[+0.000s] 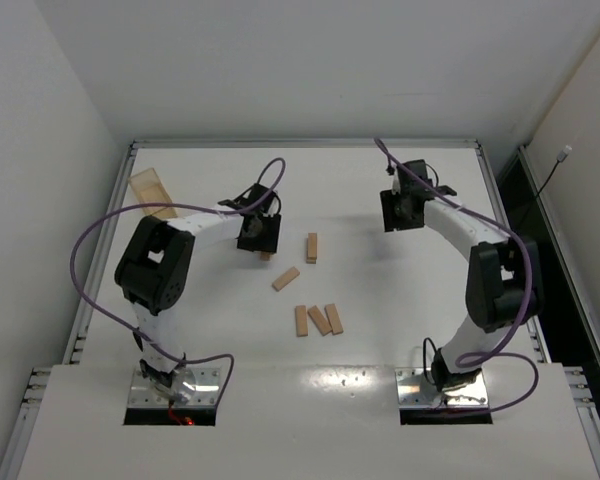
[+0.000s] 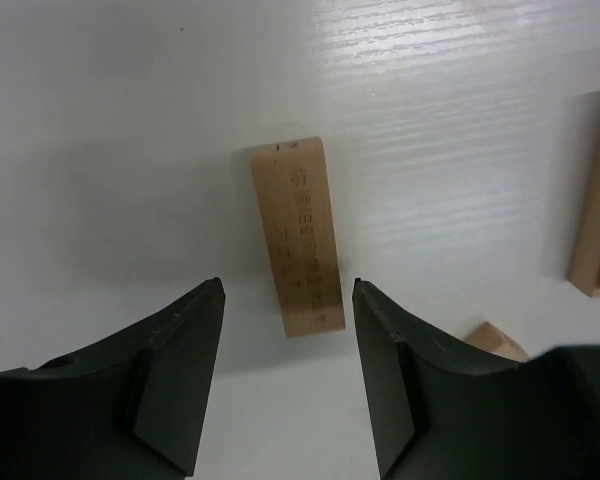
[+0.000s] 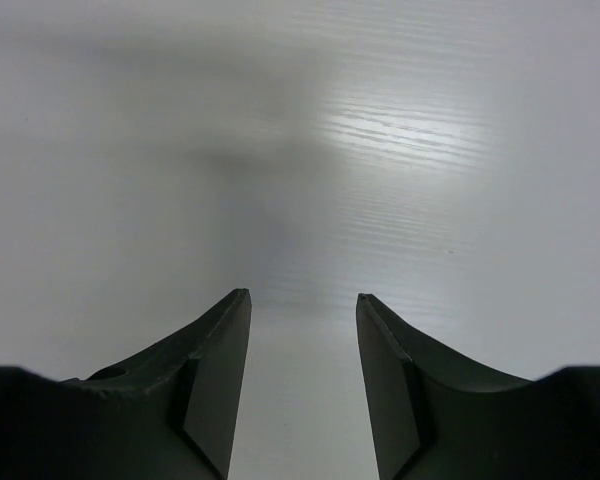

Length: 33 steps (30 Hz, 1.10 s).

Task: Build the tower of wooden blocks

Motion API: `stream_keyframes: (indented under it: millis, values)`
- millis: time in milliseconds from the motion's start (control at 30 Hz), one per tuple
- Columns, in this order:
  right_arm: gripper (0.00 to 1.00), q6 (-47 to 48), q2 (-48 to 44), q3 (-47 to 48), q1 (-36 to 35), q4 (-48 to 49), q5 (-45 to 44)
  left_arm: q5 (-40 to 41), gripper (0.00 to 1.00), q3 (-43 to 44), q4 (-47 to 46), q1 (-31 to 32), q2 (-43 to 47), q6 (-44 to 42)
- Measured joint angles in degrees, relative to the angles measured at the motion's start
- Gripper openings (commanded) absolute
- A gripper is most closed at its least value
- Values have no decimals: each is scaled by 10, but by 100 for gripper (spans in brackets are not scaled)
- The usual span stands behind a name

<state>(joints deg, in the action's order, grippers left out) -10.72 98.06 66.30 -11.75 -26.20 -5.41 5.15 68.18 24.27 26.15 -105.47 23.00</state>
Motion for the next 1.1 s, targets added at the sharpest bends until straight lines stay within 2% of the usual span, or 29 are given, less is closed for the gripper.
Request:
stream_keyframes:
  millis: [100, 233, 367, 500, 700, 833, 1100]
  values:
    - [44, 6, -18, -10, 29, 1, 1, 4, 45, 31, 7, 0, -49, -1]
    - [44, 9, -34, -19, 52, 1, 7, 13, 28, 71, 8, 0, -78, 0]
    - [44, 11, -38, -22, 58, 2, 18, 20, 21, 78, 9, 0, -83, 0]
    - [44, 13, -38, -25, 58, 2, 27, 24, 0, 78, 9, 0, -83, 3]
    - [44, 12, -38, -26, 58, 2, 33, 49, 0, 48, 9, 9, -59, 33]
    - [44, 12, -39, -35, 58, 6, 36, 80, 0, 36, 44, 38, -19, 72]
    - [44, 12, -39, -41, 58, 7, 45, 87, 0, 117, 90, 87, 22, 154]
